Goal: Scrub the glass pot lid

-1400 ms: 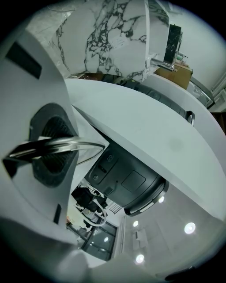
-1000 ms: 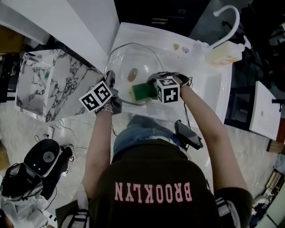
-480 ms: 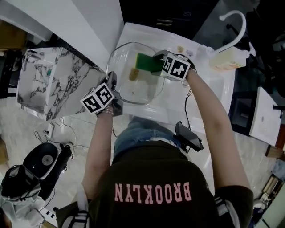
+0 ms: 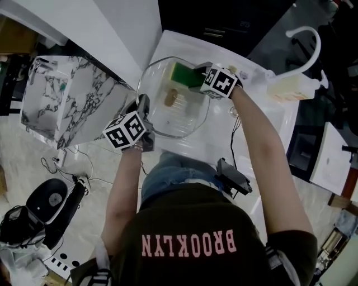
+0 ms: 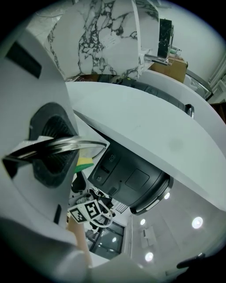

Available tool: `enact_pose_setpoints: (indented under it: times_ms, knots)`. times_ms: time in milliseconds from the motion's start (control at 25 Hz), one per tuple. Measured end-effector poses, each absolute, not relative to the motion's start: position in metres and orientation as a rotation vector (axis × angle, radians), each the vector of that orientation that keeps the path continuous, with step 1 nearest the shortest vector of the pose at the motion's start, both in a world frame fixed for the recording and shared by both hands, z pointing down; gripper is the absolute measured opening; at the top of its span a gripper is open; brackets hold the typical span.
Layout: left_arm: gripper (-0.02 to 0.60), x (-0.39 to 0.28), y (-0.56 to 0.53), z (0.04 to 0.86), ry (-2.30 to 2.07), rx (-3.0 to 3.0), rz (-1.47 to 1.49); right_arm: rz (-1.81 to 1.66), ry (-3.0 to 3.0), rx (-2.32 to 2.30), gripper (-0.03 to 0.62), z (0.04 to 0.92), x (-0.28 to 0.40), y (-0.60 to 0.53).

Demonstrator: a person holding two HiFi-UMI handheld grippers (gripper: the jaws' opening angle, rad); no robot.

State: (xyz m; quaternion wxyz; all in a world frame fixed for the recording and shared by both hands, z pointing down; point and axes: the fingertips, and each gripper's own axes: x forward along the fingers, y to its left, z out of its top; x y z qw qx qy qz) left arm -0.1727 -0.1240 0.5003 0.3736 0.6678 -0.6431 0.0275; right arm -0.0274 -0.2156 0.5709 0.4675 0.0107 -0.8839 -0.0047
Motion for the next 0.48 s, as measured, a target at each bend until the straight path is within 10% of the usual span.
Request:
enact_pose_setpoints:
  times_ms: [480]
  knots:
    - [0.026,-0.174,-0.130,0.496,-1.723,1.691,0.079,0.009,-2.256,0.036,0.282,0.578,-0.001,-0.196]
